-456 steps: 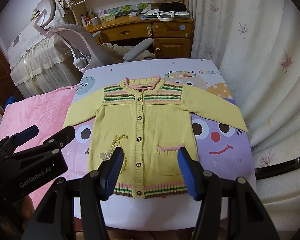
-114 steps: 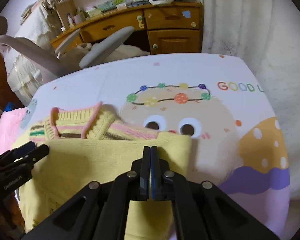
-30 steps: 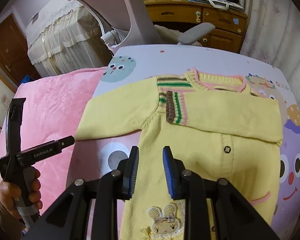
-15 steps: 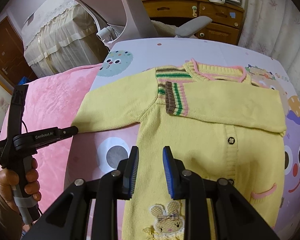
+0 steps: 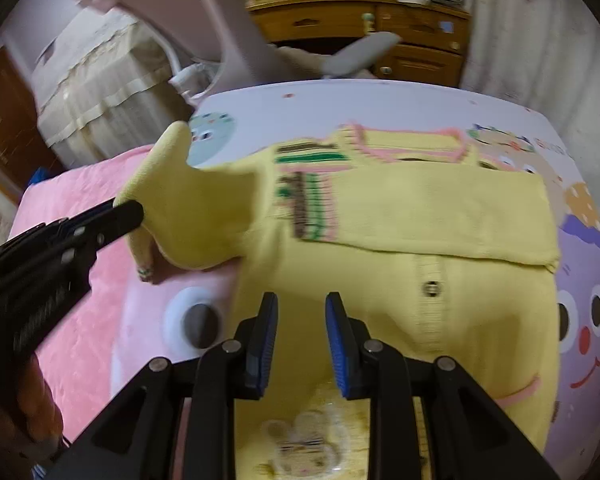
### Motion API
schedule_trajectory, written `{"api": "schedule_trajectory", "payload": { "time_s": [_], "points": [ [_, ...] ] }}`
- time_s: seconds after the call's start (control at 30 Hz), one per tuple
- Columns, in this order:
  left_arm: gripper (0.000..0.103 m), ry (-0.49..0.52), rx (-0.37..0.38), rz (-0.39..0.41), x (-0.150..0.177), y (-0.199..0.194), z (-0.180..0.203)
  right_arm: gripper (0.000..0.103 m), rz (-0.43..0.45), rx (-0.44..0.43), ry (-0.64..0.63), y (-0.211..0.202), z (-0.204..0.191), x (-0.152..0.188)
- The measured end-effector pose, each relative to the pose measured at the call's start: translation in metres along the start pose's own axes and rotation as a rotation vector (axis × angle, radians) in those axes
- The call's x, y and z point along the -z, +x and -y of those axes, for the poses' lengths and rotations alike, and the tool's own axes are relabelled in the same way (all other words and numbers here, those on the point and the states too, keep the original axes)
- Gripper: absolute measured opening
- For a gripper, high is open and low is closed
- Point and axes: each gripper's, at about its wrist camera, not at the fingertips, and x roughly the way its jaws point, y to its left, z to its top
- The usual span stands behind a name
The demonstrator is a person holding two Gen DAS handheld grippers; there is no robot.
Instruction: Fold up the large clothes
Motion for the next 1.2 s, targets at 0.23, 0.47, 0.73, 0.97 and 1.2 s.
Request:
{"api": "schedule_trajectory", "payload": {
  "time_s": [0.23, 0.47, 0.73, 0.97, 1.2],
  "points": [
    [0.014, 0.065, 0.121, -0.134, 0.005, 0.046, 0.046, 0.025, -0.018, 0.061, 0.061, 0.006, 0.047, 0.000],
    [0.051, 0.015, 0.129, -0.153, 0.016, 0.046, 0.043, 0.025, -0.010, 0.029, 0.051, 0.009, 0.059, -0.001],
    [0.066, -0.114, -0.028, -0.118, 0.021, 0.004, -0.005, 0.025, 0.097, -0.084, -0.126, -0.002, 0.015, -0.012],
    [0.067, -0.250, -0.139, -0.136, 0.031, -0.014, -0.060, 0.025, 0.157, -0.084, -0.413, 0.004, -0.048, 0.000],
    [0.067, -0.331, -0.172, -0.160, 0.044, -0.007, -0.086, 0.025, 0.207, -0.014, -0.644, 0.022, -0.091, 0.026]
  ]
}}
